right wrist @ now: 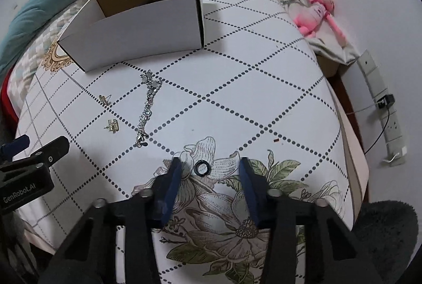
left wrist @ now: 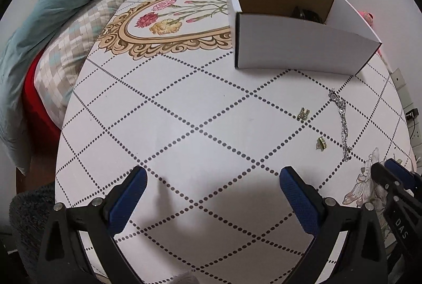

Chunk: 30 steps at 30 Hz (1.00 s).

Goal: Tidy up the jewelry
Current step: 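Grasp a gold earring with the left tool while the right tool grasps a black ring, then carry the earring and ring into the white box and open both tools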

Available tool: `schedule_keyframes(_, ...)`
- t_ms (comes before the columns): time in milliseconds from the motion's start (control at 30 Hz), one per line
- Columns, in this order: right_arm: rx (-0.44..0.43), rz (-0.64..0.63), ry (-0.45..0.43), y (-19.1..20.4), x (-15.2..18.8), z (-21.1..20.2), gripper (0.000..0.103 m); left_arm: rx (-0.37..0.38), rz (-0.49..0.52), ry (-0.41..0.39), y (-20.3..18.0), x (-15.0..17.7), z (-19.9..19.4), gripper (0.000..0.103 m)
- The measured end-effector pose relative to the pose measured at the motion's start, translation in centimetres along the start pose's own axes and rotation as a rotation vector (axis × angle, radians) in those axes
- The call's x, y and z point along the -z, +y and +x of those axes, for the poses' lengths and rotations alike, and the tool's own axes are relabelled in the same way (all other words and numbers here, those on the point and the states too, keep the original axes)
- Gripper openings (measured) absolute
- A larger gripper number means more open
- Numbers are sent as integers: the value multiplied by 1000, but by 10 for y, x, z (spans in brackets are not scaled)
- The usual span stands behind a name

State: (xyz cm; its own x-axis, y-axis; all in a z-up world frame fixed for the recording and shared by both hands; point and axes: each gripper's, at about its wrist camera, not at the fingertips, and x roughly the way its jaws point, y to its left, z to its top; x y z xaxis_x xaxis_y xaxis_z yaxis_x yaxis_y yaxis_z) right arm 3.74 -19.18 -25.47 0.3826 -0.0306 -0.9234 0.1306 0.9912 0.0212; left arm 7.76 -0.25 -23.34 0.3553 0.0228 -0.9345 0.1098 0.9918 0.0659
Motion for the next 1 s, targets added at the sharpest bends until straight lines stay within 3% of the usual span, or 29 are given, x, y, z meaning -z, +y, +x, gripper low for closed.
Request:
schedule_keyframes(67,14,-8,-8,1,2,-1,13,5,1,-2,-2,0,0,103)
schedule_keyframes(367,-13,63,-12,-20,-1,-6,13,125,42,-23,-37,-5,-5,98)
schedule_keyframes(500,-8,94,-15,-30,-4,-7,13,162,94,-23,-60,-6,-2,80)
schedule_keyframes(633,-6,119,-19,-40,-7,-7,13,152,148,-43,-75,-8,2,64)
schedule_keyframes(833,-4,139,-14,-46,-7,-5,13,167,197,-76,-85,-14,0,14)
schedule_keyframes(867,-5,140,-13,-47,-7,-5,13,169,198,-76,-85,-15,1,9)
schedule_keyframes(1000,-6,143,-15,-48,-7,-5,13,186,196,-77,-82,-17,2,9)
